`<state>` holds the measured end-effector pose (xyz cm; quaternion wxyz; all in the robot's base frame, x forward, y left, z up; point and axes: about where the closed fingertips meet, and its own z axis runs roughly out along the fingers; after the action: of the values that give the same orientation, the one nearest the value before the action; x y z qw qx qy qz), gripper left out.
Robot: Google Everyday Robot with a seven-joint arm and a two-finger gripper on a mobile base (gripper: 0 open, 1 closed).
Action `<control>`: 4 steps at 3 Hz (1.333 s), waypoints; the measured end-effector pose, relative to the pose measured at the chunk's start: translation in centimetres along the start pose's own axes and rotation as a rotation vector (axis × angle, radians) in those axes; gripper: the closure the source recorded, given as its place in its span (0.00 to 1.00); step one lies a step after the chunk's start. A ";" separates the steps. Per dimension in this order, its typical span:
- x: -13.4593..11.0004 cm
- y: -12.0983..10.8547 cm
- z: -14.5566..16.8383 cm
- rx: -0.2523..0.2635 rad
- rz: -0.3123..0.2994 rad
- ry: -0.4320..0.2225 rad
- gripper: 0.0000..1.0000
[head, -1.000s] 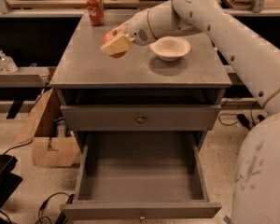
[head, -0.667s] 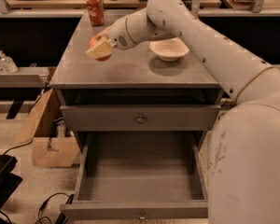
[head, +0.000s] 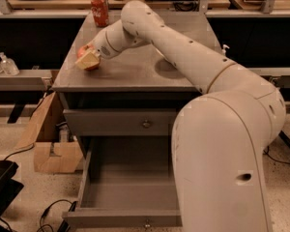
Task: Pick apple from middle drawer and place on counter
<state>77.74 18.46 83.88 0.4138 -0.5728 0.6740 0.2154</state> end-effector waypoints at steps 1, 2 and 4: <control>-0.7 -0.2 -0.5 0.000 0.000 0.000 0.75; -0.8 -0.2 -0.5 0.000 0.000 0.000 0.51; -0.7 0.2 0.1 -0.011 0.000 0.002 0.05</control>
Offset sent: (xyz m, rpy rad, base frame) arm 0.0000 0.0000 0.0072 0.0000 0.0000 0.0000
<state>77.58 19.02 84.34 0.4101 -0.5751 0.6733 0.2186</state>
